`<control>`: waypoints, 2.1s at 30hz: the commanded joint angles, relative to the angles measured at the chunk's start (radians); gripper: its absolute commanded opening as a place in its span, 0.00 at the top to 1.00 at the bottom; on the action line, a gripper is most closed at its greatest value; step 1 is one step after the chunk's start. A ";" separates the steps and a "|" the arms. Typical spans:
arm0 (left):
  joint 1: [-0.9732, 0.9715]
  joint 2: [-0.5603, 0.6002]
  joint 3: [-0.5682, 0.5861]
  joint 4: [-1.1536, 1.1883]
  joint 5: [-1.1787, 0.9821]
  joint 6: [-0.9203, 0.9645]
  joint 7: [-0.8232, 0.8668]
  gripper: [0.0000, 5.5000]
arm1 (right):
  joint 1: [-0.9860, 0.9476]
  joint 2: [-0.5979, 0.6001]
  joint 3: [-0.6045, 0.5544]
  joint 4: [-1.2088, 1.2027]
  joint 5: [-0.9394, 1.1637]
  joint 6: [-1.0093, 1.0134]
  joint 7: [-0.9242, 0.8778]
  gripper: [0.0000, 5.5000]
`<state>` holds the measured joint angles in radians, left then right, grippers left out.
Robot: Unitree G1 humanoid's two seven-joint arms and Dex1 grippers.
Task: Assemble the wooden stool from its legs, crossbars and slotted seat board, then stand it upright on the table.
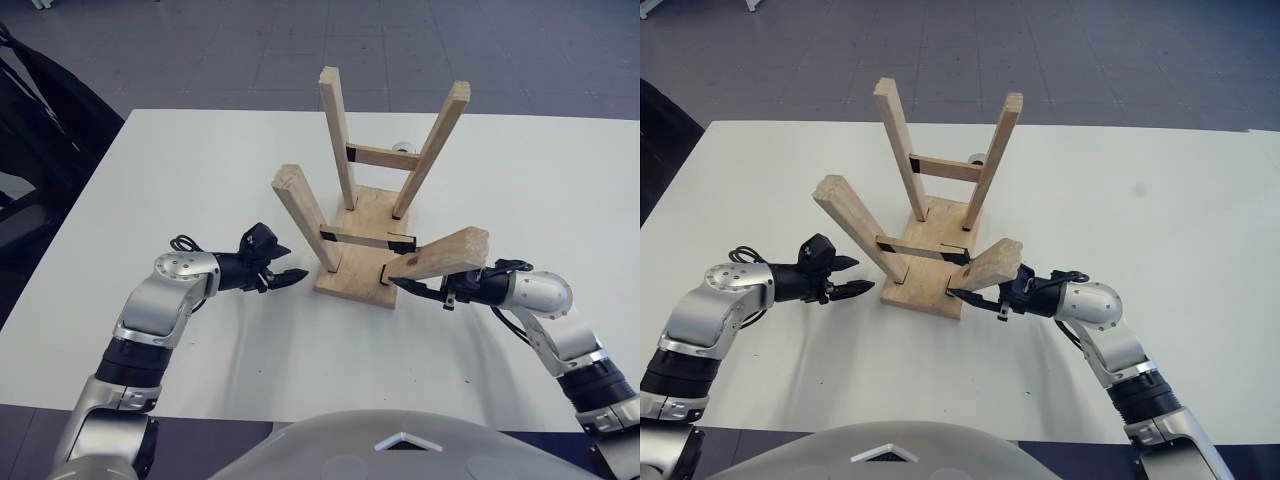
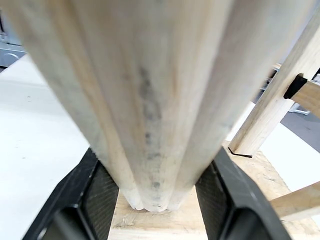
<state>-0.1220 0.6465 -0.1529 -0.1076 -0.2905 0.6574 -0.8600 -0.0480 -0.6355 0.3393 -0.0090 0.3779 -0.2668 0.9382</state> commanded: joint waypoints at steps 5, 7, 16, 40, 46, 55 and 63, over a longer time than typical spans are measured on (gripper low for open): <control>-0.002 -0.010 0.011 -0.019 0.004 0.015 0.033 0.38 | 0.012 -0.039 0.046 0.091 -0.052 0.275 0.056 0.63; -0.004 -0.009 0.012 -0.018 0.003 0.015 0.034 0.38 | -0.003 -0.032 0.043 0.091 -0.043 0.295 0.063 0.63; -0.186 0.080 0.231 -0.081 -0.030 0.026 0.098 0.38 | -0.025 -0.014 0.035 0.054 -0.049 0.328 0.048 0.63; -0.459 0.010 -0.332 -0.386 0.183 -0.092 0.294 0.75 | -0.158 0.130 0.028 0.172 -0.140 0.433 -0.108 0.63; -0.429 0.008 -0.345 -0.279 0.455 -0.395 0.365 0.80 | -0.151 0.134 0.027 0.162 -0.140 0.440 -0.103 0.63; -0.360 -0.076 -0.375 -0.268 0.572 -0.435 0.319 0.80 | -0.127 0.136 0.032 0.160 -0.143 0.442 -0.106 0.63; -0.307 -0.078 -0.445 -0.143 0.659 -0.411 0.194 0.80 | -0.110 0.136 0.022 0.139 -0.132 0.457 -0.117 0.63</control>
<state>-0.4767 0.5589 -0.5850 -0.3066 0.3580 0.1973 -0.6117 -0.2467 -0.4790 0.3269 0.0679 0.3189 0.0825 0.8312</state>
